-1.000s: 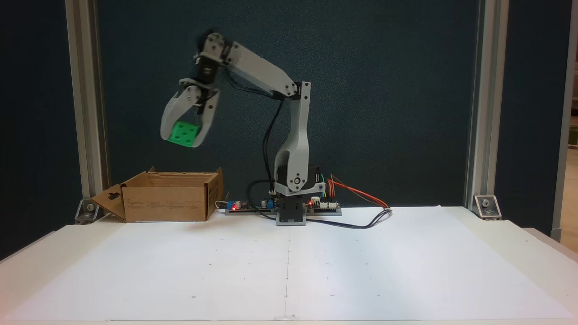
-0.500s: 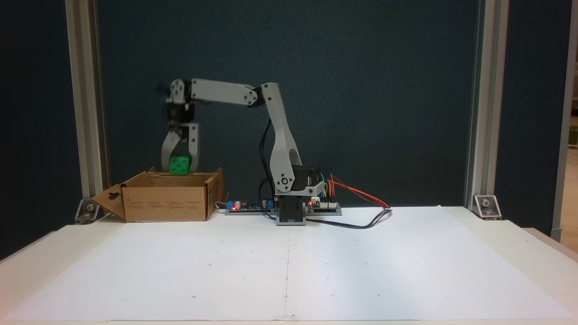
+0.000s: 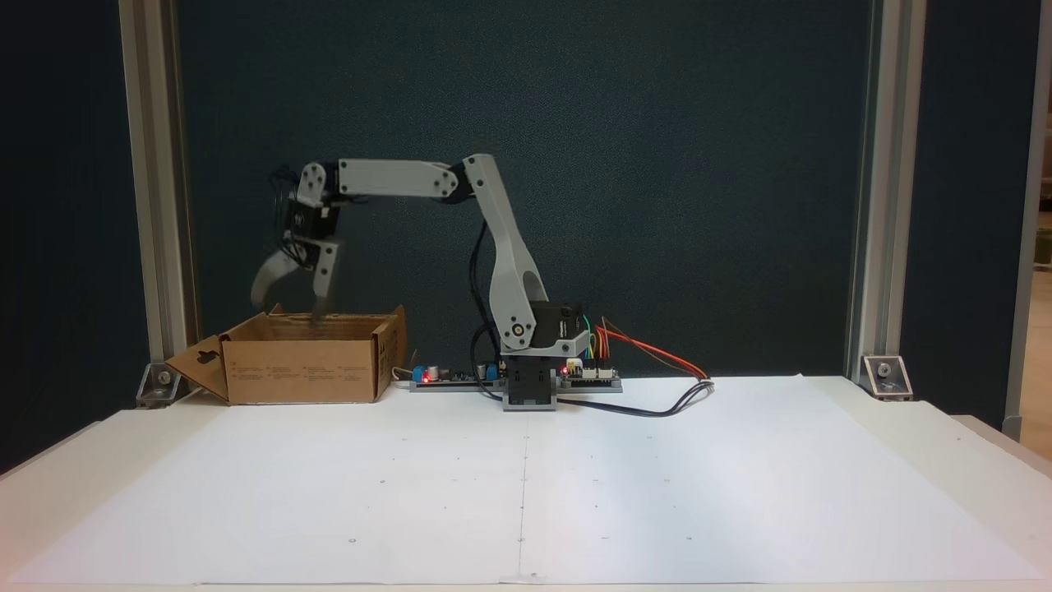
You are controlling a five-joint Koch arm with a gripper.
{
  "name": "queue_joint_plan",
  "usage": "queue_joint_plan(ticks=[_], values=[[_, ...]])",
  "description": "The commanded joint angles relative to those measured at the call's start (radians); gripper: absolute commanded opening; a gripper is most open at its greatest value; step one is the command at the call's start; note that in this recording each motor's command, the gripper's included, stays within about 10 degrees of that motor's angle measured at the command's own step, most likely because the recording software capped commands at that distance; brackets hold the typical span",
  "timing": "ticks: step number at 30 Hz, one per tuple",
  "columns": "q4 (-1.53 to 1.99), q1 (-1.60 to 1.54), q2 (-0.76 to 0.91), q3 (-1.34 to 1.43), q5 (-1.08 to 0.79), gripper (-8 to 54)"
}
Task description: Grasp a green dice and put it in the bin.
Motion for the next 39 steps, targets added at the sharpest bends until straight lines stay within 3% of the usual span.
queue_joint_plan(ticks=[1,8,13,20,26,34,39], values=[[-0.014,-0.067,0.167,-0.055,0.162,37.7],[0.046,-0.532,0.453,-0.063,0.44,44.4],[0.044,-0.897,0.584,0.014,0.443,44.2],[-0.104,-1.406,0.723,0.325,0.453,44.3],[-0.392,-1.836,0.894,0.83,0.446,43.3],[-0.761,-1.873,1.068,1.221,0.44,44.3],[-0.989,-1.853,1.088,1.428,0.439,43.6]])
